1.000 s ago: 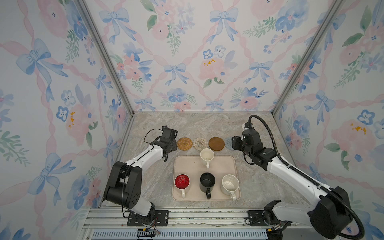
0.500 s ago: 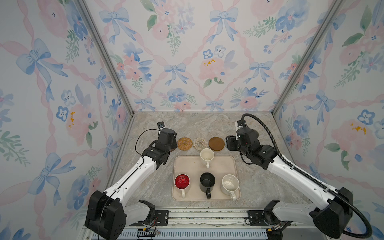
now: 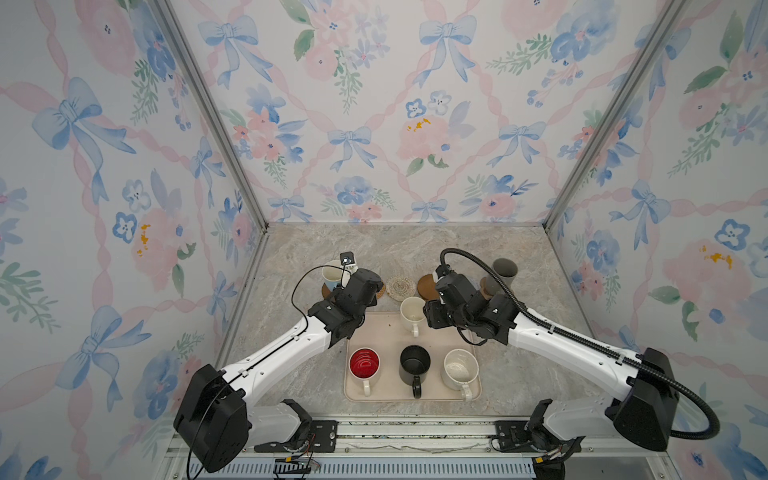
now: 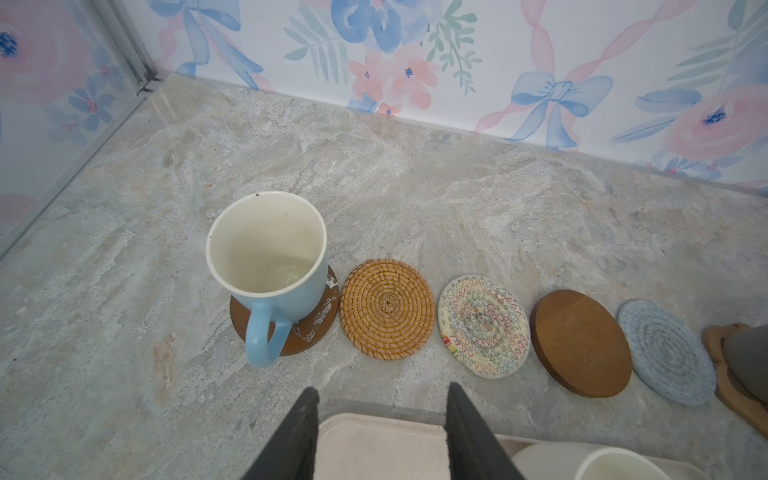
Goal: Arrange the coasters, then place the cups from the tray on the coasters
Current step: 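Grasp the plain white mug on the tray with the right gripper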
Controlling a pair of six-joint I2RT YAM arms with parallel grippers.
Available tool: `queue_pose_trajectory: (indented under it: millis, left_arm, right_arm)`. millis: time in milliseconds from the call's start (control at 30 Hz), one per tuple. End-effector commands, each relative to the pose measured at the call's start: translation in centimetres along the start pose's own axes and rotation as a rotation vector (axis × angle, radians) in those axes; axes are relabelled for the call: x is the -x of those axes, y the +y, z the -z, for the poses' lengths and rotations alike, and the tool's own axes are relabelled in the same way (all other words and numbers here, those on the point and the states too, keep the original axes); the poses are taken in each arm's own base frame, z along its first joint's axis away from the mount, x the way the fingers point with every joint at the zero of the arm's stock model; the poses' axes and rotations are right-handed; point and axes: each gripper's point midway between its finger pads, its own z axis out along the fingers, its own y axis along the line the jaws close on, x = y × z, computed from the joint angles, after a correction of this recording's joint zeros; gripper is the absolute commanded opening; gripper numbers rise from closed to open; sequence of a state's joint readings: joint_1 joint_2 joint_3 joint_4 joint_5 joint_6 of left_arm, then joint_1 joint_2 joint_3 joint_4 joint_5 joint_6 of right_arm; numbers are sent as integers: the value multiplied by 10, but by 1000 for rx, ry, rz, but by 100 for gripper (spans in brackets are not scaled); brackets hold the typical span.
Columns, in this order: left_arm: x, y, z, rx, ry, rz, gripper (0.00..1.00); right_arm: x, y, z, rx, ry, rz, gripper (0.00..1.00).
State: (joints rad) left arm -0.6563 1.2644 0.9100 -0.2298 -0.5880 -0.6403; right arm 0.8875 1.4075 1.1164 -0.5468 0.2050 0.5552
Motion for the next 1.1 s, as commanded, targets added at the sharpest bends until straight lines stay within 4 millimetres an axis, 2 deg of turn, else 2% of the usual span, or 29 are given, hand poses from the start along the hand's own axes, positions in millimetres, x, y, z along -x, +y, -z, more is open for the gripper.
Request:
queue_pose_trajectory:
  millis: [0,267,500,733,767,1033,1067]
  left_arm:
    - [5,-4,2,-37,-47,22,46]
    - [12,-22,10,-196,-137,55,48]
    - [18,-25,13,-219,-164,55,48]
    - [19,-26,13,-226,-169,59,48]
    - [7,-21,9,-213,-148,44,48]
    - [5,-19,7,-200,-151,26,49]
    - [5,-18,7,-197,-151,26,48]
  right_arm:
    - [-19,18,-5,17,83,4,59]
    - [-38,28,-20,-4,162,35,59]
    - [-48,29,-34,-8,193,43,57]
    - [-50,31,-48,-22,194,15,54]
    - [-49,31,-49,-25,187,14,54]
    - [-38,34,-57,-19,156,5,51]
    - [-42,32,-64,-35,169,8,51]
